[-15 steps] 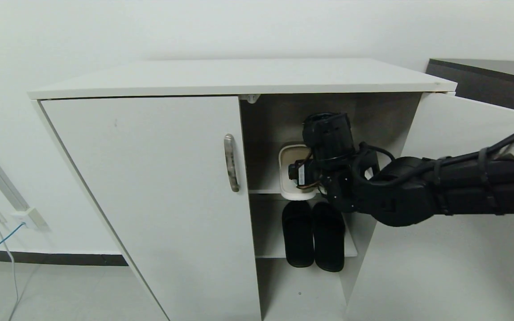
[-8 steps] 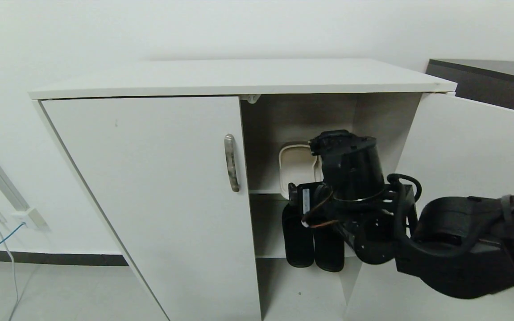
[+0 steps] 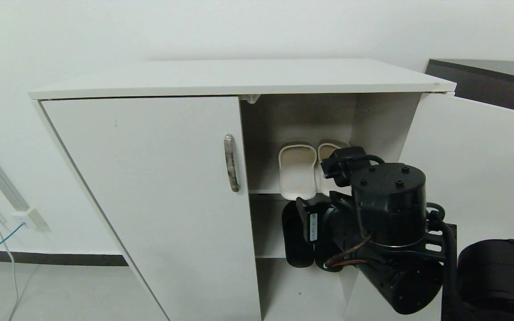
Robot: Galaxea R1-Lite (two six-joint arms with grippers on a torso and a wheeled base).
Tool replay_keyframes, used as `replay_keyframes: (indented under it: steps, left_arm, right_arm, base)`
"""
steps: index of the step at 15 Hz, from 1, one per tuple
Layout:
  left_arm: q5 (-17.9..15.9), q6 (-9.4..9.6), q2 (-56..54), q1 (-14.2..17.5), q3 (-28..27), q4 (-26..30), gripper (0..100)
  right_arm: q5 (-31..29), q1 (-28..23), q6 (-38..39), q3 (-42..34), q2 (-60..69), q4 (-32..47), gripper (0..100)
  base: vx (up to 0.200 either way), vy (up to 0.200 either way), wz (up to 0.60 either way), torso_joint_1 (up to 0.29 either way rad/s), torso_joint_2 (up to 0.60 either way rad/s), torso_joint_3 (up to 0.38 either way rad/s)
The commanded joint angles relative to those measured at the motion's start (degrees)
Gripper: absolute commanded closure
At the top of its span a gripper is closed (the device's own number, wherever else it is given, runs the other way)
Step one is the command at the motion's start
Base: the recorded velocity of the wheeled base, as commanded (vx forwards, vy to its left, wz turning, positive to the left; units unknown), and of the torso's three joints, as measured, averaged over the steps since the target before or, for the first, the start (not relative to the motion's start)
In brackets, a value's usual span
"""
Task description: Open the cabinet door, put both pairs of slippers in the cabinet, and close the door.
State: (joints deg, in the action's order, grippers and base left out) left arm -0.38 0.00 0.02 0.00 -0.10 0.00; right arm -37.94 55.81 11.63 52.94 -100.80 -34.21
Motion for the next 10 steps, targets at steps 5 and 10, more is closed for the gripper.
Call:
replay_keyframes:
  steps: [5, 10]
  left_arm:
    - [0.03, -0.09, 0.06, 0.0, 0.01, 0.0, 100]
    - [0.11, -0.09, 0.06, 0.0, 0.01, 0.0, 100]
  right_arm:
    - [-0.03, 1.23, -0.29, -1.09, -0.09, -0.07, 100]
    - [0.06, 1.58, -0.2, -1.18, -0.36, -0.16, 100]
  base:
    - [0.0, 0.0, 0.0, 0.0, 0.0, 0.0]
    - [-0.08, 0.0, 0.0, 0.0, 0.0, 0.002]
